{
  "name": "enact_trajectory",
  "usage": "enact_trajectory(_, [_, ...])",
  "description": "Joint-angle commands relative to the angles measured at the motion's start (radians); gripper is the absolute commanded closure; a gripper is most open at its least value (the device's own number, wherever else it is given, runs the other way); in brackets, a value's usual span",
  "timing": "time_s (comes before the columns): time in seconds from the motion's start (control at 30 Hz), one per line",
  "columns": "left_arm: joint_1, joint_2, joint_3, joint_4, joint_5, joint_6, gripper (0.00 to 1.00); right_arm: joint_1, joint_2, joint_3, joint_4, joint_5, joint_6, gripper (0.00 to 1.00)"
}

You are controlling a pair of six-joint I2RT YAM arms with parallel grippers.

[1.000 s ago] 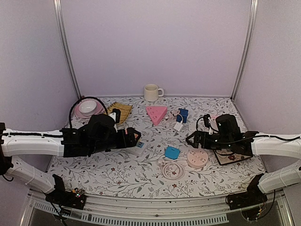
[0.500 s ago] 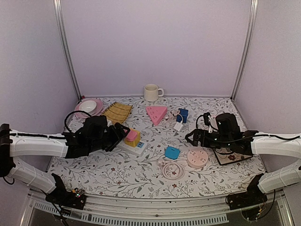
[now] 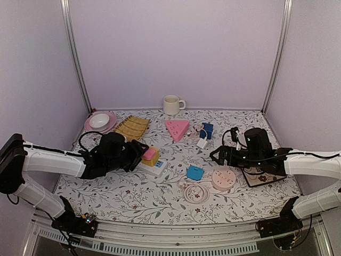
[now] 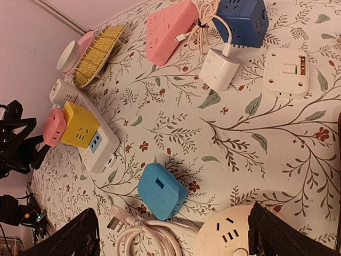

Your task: Pull the plug off the socket

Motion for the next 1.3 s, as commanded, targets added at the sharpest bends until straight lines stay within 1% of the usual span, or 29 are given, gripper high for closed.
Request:
enact_trajectory(0.0, [0.018, 0.018, -0.014, 0.055, 0.008, -0.035, 0.37, 0.006, -0.008, -0.004, 0.025, 0.018, 0.012, 0.01])
enact_trajectory(0.07, [0.020, 0.019, -0.026, 0.085, 0.013, -0.041, 0.43, 0.006, -0.010, -0.005, 0.026, 0.020, 0.013, 0.00])
enact_trajectory(0.13, [0.022, 0.018, -0.040, 0.117, 0.018, -0.046, 0.46, 0.006, -0.011, -0.004, 0.025, 0.023, 0.014, 0.00])
enact_trajectory(0.3, [0.024, 0.018, -0.041, 0.125, 0.023, -0.045, 0.52, 0.007, -0.006, -0.006, 0.028, 0.021, 0.015, 0.00])
enact_trajectory(0.43, [0.025, 0.014, -0.054, 0.154, 0.031, -0.049, 0.61, 0.006, -0.002, -0.006, 0.029, 0.021, 0.019, 0.00])
enact_trajectory(0.63, [0.028, 0.008, -0.063, 0.157, 0.038, -0.047, 0.65, 0.006, 0.004, -0.006, 0.033, 0.020, 0.020, 0.00])
enact_trajectory(0.83, [0.034, 0.013, -0.066, 0.172, 0.048, -0.051, 0.73, 0.006, 0.010, -0.006, 0.036, 0.018, 0.023, 0.00])
enact_trajectory(1.0, [0.037, 0.026, -0.061, 0.178, 0.055, -0.049, 0.76, 0.006, 0.014, -0.006, 0.036, 0.020, 0.022, 0.00])
enact_trajectory(1.13, [0.042, 0.044, -0.057, 0.188, 0.078, -0.041, 0.89, 0.006, 0.014, -0.008, 0.038, 0.020, 0.020, 0.00])
enact_trajectory(1.27, [0.043, 0.055, -0.039, 0.177, 0.130, 0.000, 1.00, 0.009, 0.008, -0.009, 0.036, 0.020, 0.013, 0.00])
